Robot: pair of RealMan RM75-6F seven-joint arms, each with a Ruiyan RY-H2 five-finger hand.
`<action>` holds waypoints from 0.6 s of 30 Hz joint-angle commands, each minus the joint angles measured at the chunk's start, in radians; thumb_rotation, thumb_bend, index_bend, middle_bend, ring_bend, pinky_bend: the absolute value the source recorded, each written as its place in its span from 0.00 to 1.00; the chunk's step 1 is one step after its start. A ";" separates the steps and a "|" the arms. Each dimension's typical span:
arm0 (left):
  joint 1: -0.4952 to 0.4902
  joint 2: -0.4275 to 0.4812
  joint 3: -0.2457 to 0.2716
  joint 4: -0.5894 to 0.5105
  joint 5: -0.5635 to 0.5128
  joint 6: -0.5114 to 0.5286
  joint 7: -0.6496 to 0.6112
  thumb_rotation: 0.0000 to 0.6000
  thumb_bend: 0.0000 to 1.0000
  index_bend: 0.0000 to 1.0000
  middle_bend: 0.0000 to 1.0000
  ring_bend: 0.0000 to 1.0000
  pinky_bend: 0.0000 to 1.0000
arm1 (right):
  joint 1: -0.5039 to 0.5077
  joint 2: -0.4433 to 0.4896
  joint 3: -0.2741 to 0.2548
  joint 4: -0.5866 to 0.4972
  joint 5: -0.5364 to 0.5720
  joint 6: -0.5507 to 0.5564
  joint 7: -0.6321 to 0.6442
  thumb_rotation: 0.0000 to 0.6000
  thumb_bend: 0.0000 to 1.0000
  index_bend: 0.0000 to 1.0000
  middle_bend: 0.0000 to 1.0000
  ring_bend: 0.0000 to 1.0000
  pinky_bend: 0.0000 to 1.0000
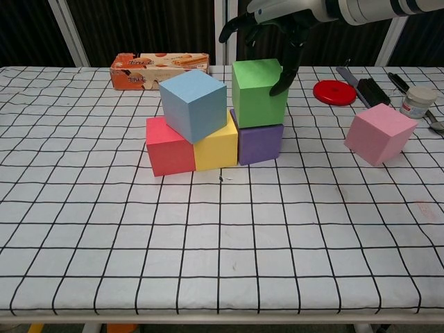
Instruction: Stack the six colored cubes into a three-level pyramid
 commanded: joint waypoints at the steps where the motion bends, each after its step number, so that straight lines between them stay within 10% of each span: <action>1: 0.002 -0.002 0.000 0.003 0.001 0.000 -0.007 1.00 0.00 0.14 0.21 0.09 0.20 | 0.013 -0.008 -0.008 0.003 0.017 0.003 0.003 1.00 0.15 0.00 0.46 0.02 0.00; 18: 0.006 -0.009 0.000 0.026 0.003 -0.007 -0.046 1.00 0.00 0.14 0.20 0.09 0.20 | 0.081 -0.033 -0.041 0.014 0.098 0.018 0.003 1.00 0.12 0.00 0.45 0.02 0.00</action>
